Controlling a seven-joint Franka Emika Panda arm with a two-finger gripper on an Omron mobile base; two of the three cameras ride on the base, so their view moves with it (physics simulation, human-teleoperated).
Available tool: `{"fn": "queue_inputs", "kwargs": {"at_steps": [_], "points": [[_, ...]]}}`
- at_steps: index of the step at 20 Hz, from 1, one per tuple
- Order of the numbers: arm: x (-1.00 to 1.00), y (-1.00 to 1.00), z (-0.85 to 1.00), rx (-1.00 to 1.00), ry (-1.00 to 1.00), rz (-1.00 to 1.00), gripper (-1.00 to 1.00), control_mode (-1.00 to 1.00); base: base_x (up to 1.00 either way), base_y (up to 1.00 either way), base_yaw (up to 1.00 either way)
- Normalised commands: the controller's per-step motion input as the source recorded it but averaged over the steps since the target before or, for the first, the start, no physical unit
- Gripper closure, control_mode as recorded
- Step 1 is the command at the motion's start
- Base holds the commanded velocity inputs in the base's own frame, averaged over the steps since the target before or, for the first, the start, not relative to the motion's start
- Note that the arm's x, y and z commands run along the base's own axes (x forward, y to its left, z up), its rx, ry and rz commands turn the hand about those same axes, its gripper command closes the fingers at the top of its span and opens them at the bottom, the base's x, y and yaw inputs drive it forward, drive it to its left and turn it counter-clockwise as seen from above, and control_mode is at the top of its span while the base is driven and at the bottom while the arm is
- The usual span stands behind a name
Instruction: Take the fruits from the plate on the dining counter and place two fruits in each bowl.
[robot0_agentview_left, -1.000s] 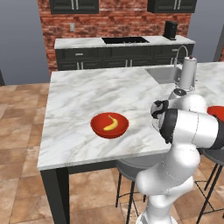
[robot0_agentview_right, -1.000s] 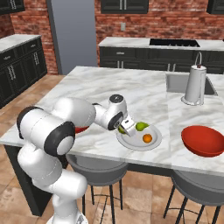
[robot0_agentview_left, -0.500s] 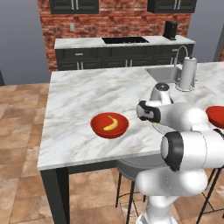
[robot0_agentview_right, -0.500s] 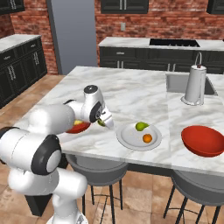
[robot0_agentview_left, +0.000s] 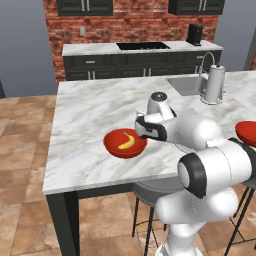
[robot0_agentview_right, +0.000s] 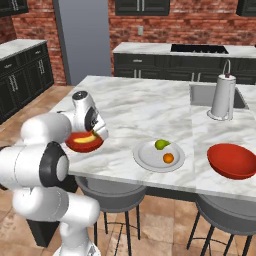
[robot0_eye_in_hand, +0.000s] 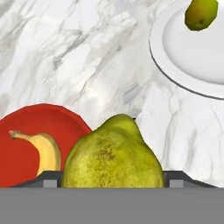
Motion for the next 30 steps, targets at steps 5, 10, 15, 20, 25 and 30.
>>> {"fn": "queue_inputs", "kwargs": {"at_steps": [5, 10, 15, 20, 25, 30], "points": [[0.34, 0.53, -0.12, 0.0, 0.09, 0.0, 1.0, -1.0, 0.0, 0.0, 0.0], [0.18, 0.11, -0.24, 0.0, 0.04, -0.01, 1.0, -1.0, 0.0, 0.0, 0.0], [0.15, 0.01, -0.31, 0.0, 0.06, -0.02, 1.0, -1.0, 0.0, 0.0, 0.0], [0.18, 0.07, -0.4, 0.0, 0.12, -0.01, 1.0, -1.0, 0.0, 0.0, 0.0], [0.21, 0.08, -0.28, 0.0, 0.06, 0.0, 1.0, -1.0, 0.0, 0.0, 0.0], [0.11, 0.12, -0.17, 0.0, 0.0, 0.0, 1.0, -1.0, 0.0, 0.0, 0.0]]}}
